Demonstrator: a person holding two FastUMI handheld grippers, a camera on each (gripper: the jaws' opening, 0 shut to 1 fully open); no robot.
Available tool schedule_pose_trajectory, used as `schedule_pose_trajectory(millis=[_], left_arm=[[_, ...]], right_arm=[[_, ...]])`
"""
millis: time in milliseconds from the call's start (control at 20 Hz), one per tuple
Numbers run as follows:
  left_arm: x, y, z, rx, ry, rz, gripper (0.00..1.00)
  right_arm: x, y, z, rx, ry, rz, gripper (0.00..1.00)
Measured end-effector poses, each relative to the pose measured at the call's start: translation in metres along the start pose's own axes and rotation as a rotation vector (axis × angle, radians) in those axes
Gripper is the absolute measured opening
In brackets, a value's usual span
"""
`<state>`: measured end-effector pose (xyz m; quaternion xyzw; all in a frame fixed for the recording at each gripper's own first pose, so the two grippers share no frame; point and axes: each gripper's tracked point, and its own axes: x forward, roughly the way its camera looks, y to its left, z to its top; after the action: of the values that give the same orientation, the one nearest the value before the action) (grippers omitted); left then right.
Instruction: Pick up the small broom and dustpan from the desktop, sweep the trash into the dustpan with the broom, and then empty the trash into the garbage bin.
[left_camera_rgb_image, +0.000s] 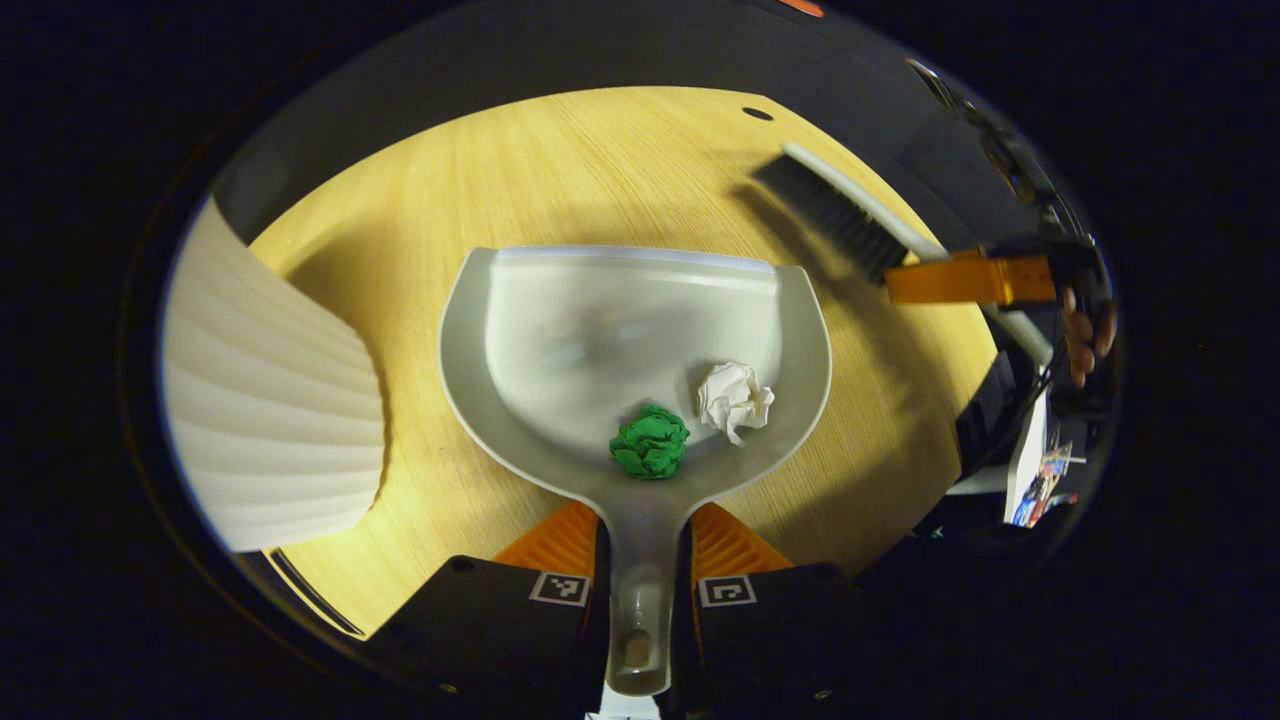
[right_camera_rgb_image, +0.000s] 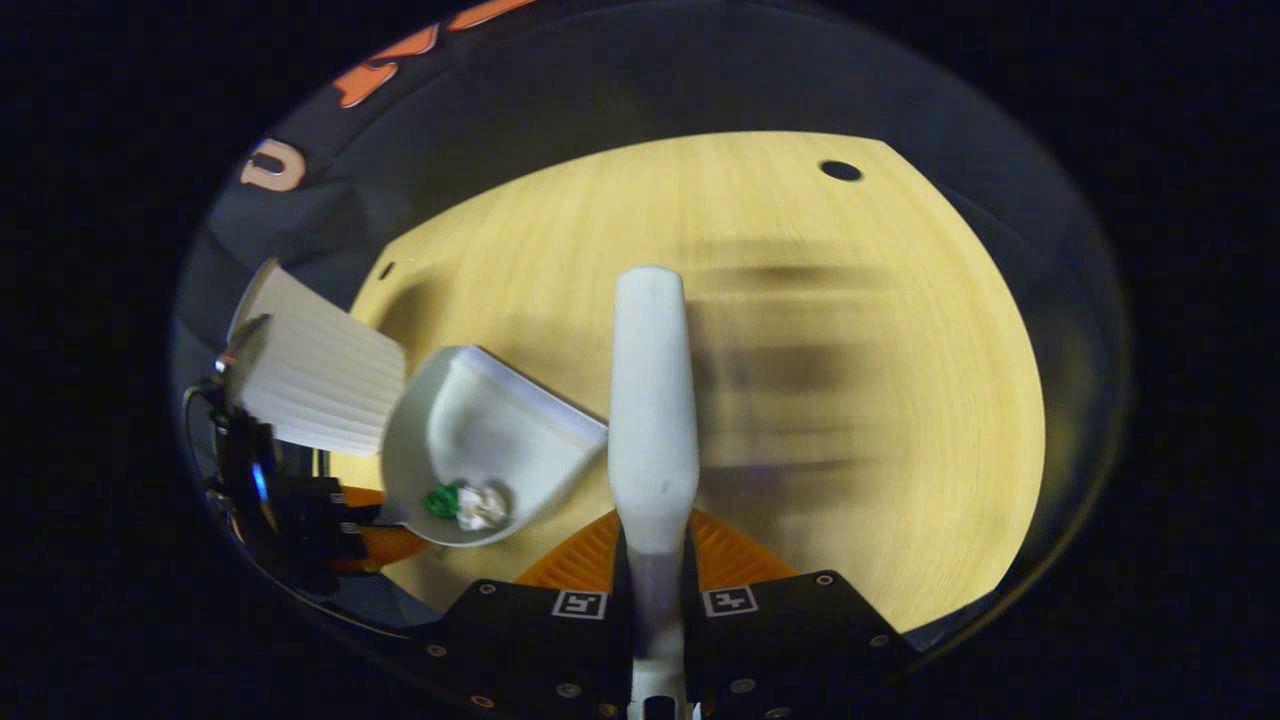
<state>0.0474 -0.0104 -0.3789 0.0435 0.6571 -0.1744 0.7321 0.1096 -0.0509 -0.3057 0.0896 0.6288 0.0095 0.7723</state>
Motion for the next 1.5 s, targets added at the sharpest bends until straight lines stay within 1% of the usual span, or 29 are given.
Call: schedule_pose_trajectory(millis=[50, 150, 200, 300, 500, 600, 700, 750, 800, 900, 1000, 1100, 1250, 1350, 1500], left_arm=[[-0.005, -0.004, 0.003, -0.025, -0.021, 0.005, 0.25], [-0.025, -0.004, 0.007, -0.064, -0.049, -0.013, 0.25], [-0.036, -0.002, 0.011, -0.062, -0.062, -0.021, 0.25], [-0.073, -0.001, 0.024, -0.034, -0.099, -0.027, 0.25], [-0.156, -0.010, 0.035, 0.048, -0.119, -0.035, 0.25], [-0.194, -0.015, 0.045, 0.052, -0.139, -0.041, 0.25], [-0.241, -0.015, 0.060, 0.016, -0.184, -0.064, 0.25], [-0.262, -0.008, 0.066, 0.002, -0.215, -0.059, 0.25], [-0.277, 0.003, 0.071, -0.004, -0.247, -0.036, 0.25], [-0.301, 0.021, 0.071, -0.051, -0.290, 0.020, 0.25], [-0.313, 0.051, 0.059, -0.117, -0.301, 0.066, 0.25], [-0.314, 0.091, 0.040, -0.175, -0.285, 0.132, 0.25], [-0.309, 0.132, 0.005, -0.260, -0.232, 0.183, 0.25], [-0.306, 0.161, -0.014, -0.273, -0.190, 0.240, 0.25], [-0.309, 0.188, -0.021, -0.250, -0.128, 0.295, 0.25]], right_arm=[[-0.001, -0.003, -0.011, 0.009, 0.002, -0.018, 0.20], [-0.003, -0.007, -0.030, 0.010, 0.019, -0.060, 0.20], [-0.004, -0.009, -0.034, 0.001, 0.018, -0.077, 0.20], [-0.004, -0.012, -0.041, -0.033, 0.012, -0.103, 0.20], [-0.005, -0.020, -0.037, -0.079, 0.004, -0.105, 0.21], [-0.006, -0.029, -0.030, -0.089, 0.001, -0.103, 0.22], [-0.009, -0.040, -0.020, -0.088, 0.002, -0.091, 0.22], [-0.001, -0.026, -0.042, -0.089, 0.002, -0.091, 0.13], [-0.006, -0.025, -0.034, -0.092, -0.001, -0.095, 0.23], [-0.005, -0.040, -0.023, -0.097, -0.006, -0.098, 0.23], [-0.006, -0.041, -0.025, -0.102, 0.000, -0.107, 0.24], [-0.006, -0.039, -0.025, -0.107, 0.004, -0.109, 0.24], [-0.004, -0.040, -0.026, -0.119, 0.015, -0.112, 0.24], [-0.004, -0.041, -0.025, -0.121, 0.016, -0.118, 0.24], [-0.006, -0.040, -0.027, -0.125, 0.016, -0.126, 0.25]])
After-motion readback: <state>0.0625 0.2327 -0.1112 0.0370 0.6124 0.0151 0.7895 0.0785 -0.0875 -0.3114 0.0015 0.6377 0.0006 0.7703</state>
